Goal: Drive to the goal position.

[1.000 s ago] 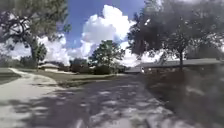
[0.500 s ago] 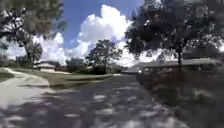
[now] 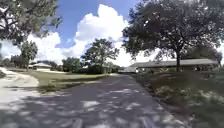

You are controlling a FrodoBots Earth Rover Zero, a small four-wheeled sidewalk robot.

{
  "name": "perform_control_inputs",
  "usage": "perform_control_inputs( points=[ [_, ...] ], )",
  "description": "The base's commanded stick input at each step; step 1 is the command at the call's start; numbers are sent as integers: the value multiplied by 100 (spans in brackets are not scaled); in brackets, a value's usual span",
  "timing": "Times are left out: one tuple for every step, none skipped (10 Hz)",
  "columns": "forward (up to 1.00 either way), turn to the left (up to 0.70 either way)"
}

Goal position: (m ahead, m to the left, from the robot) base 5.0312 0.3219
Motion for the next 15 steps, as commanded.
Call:
perform_control_inputs(
  points=[
    [70,0],
    [70,0],
    [70,0],
    [70,0],
    [70,0],
    [70,0],
    [70,0],
    [70,0],
    [70,0],
    [70,0],
    [70,11],
    [70,33],
    [70,35],
    [70,35],
    [70,35]
  ],
)
